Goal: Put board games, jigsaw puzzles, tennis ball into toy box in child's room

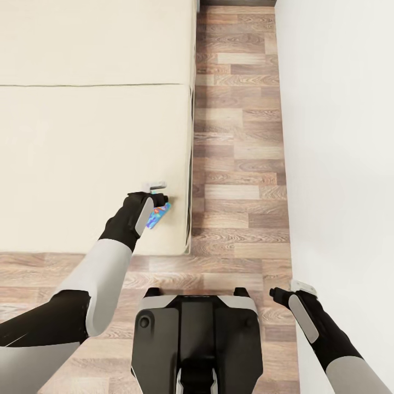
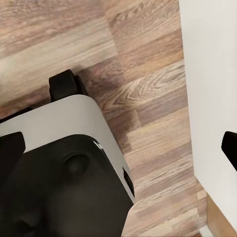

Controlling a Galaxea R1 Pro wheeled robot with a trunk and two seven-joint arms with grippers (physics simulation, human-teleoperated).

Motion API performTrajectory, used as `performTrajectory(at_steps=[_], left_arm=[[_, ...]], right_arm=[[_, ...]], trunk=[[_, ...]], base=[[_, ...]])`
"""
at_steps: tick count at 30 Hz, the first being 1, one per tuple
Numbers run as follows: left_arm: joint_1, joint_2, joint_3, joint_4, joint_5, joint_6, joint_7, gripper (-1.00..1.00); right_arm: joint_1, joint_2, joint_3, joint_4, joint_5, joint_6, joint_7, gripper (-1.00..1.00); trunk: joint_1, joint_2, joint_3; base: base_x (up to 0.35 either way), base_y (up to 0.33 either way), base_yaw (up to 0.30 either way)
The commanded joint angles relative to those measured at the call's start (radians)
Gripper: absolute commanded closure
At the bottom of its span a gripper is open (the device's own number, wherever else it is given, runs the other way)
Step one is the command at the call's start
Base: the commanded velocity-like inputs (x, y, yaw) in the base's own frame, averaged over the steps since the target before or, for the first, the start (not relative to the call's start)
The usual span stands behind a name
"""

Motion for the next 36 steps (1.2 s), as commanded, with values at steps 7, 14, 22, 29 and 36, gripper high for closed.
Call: performTrajectory(at_steps=[7,14,22,29,36], left_arm=[[0.0,-0.001,0.002,-0.001,0.008,0.003,0.006,-1.0],[0.0,-0.001,0.002,-0.001,0.008,0.003,0.006,-1.0],[0.0,-0.001,0.002,-0.001,0.008,0.002,0.006,-1.0],[0.0,-0.001,0.002,-0.001,0.008,0.002,0.006,-1.0],[0.0,-0.001,0.001,-0.001,0.008,0.002,0.006,-1.0]], right_arm=[[0.0,-0.001,0.003,-0.002,-0.01,0.002,-0.009,-1.0],[0.0,-0.001,0.003,-0.002,-0.01,0.002,-0.009,-1.0],[0.0,-0.001,0.003,-0.002,-0.01,0.003,-0.009,-1.0],[0.0,-0.001,0.003,-0.002,-0.01,0.003,-0.009,-1.0],[0.0,-0.001,0.003,-0.002,-0.01,0.003,-0.009,-1.0]], trunk=[[0.0,-0.002,-0.001],[0.0,-0.002,-0.001],[0.0,-0.002,-0.001],[0.0,-0.002,-0.001],[0.0,-0.002,-0.001]], base=[[-0.124,0.0,0.0],[-0.124,0.0,0.0],[-0.197,0.0,0.0],[-0.144,0.0,0.0],[-0.078,0.0,0.0]])
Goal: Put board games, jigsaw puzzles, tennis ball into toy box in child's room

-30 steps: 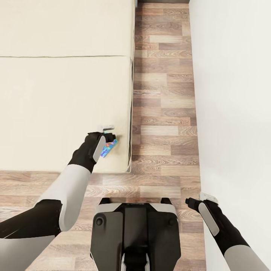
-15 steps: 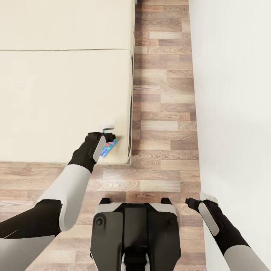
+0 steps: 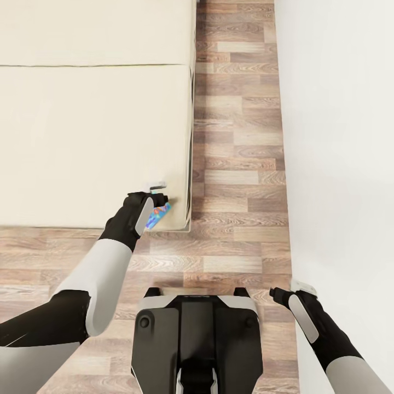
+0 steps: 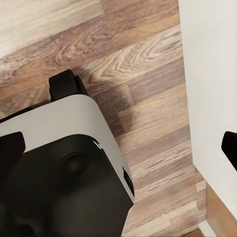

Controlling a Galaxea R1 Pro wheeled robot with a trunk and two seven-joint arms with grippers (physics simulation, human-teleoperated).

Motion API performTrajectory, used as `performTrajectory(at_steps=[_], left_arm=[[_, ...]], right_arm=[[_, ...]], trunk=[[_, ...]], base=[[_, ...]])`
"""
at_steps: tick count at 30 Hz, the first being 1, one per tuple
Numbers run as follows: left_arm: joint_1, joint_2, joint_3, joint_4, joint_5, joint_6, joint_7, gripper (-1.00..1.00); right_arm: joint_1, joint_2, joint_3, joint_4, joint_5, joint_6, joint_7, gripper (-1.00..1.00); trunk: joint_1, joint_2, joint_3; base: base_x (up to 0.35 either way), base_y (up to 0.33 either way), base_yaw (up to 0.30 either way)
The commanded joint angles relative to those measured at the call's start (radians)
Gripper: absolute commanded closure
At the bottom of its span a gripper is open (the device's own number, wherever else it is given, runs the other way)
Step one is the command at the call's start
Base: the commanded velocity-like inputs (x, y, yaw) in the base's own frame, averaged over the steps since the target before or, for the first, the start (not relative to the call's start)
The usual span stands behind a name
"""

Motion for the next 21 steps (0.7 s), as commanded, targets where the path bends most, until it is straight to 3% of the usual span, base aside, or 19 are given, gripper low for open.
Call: performTrajectory(at_steps=[1,21], left_arm=[[0.0,-0.001,0.002,-0.001,0.008,0.004,0.006,-1.0],[0.0,-0.001,0.004,-0.001,0.008,0.002,0.006,-1.0]], right_arm=[[0.0,-0.001,0.003,-0.002,-0.01,0.002,-0.009,-1.0],[0.0,-0.001,0.003,-0.002,-0.01,0.002,-0.009,-1.0]], trunk=[[0.0,-0.002,-0.001],[0.0,-0.002,-0.001]], base=[[-0.175,0.0,0.0],[-0.058,0.0,0.0]])
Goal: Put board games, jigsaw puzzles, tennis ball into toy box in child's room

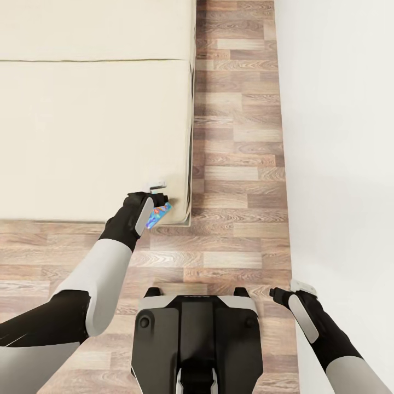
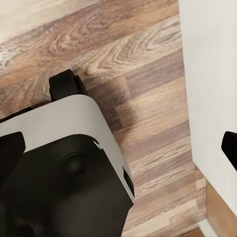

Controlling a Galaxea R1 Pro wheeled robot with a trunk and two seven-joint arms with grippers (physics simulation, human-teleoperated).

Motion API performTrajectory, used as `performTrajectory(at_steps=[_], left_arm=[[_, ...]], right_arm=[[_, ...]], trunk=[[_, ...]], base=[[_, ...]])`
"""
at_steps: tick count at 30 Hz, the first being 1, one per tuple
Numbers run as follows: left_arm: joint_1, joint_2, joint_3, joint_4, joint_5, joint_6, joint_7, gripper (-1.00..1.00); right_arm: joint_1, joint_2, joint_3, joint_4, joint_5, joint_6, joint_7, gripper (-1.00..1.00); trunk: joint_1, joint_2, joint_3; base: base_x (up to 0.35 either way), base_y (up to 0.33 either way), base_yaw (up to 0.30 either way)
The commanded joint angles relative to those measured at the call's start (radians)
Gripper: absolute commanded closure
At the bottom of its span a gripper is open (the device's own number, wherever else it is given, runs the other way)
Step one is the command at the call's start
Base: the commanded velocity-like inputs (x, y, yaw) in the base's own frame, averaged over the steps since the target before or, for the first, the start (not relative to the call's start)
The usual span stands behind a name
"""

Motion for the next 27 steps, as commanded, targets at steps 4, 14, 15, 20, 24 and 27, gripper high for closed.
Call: performTrajectory(at_steps=[4,14,15,20,24,27], left_arm=[[0.0,-0.001,0.001,0.0,0.008,-0.033,0.005,-1.0],[0.0,-0.001,0.001,0.002,0.006,-0.059,0.004,-1.0],[0.0,-0.001,0.001,0.002,0.006,-0.06,0.004,-1.0],[0.0,-0.001,0.001,0.002,0.006,-0.06,0.004,-1.0],[0.0,-0.001,0.001,0.002,0.006,-0.06,0.004,-1.0],[0.0,-0.001,0.001,0.002,0.006,-0.061,0.004,-1.0]], right_arm=[[0.0,-0.001,0.004,-0.002,-0.01,0.002,-0.009,-1.0],[0.0,-0.001,0.004,-0.002,-0.01,0.002,-0.009,-1.0],[0.0,-0.001,0.004,-0.002,-0.01,0.003,-0.009,-1.0],[0.0,-0.001,0.004,-0.002,-0.01,0.003,-0.009,-1.0],[0.0,-0.001,0.004,-0.002,-0.01,0.003,-0.009,-1.0],[0.0,-0.001,0.003,-0.002,-0.01,0.003,-0.009,-1.0]], trunk=[[0.001,-0.002,-0.001],[0.001,-0.002,-0.001],[0.001,-0.002,-0.001],[0.001,-0.002,-0.001],[0.001,-0.002,-0.001],[0.001,-0.002,-0.001]], base=[[-0.027,0.0,0.0],[-0.002,0.0,0.0],[0.0,0.0,0.0],[-0.04,0.0,0.0],[-0.107,0.0,0.0],[-0.029,0.0,0.0]])
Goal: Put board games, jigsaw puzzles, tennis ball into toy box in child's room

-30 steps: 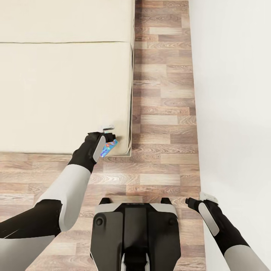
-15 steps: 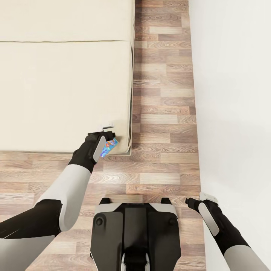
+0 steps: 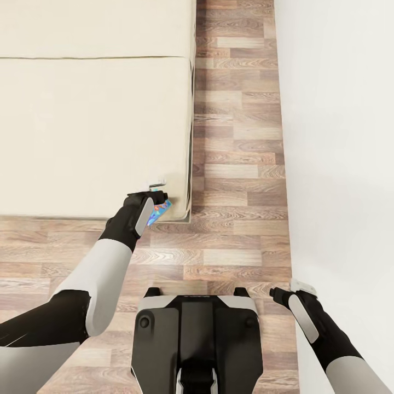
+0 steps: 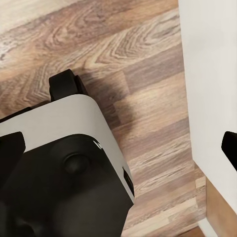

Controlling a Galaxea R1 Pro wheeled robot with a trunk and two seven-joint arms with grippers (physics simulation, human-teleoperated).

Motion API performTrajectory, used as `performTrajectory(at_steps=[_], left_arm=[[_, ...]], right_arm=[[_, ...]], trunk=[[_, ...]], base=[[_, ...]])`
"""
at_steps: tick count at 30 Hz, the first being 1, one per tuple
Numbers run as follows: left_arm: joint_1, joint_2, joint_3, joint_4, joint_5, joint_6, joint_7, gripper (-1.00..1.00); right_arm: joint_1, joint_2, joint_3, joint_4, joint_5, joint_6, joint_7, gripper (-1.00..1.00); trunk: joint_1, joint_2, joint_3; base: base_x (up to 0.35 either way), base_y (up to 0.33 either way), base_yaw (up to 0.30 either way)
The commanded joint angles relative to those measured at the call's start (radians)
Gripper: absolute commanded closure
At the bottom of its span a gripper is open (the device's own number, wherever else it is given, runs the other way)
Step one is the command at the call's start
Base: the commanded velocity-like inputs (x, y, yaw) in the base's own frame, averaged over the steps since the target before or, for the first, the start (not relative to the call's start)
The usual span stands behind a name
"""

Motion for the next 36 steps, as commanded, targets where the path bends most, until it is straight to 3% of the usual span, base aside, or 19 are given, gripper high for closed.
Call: performTrajectory(at_steps=[1,36], left_arm=[[0.0,-0.001,0.002,-0.001,0.008,0.004,0.005,-1.0],[0.0,-0.001,0.004,-0.001,0.009,0.003,0.005,-1.0]], right_arm=[[0.0,-0.001,0.003,-0.002,-0.01,0.002,-0.009,-1.0],[0.0,-0.001,0.003,-0.002,-0.01,0.002,-0.009,-1.0]], trunk=[[0.001,-0.002,-0.001],[0.001,-0.002,-0.001]], base=[[-0.011,0.0,0.0],[-0.016,0.0,0.0]])
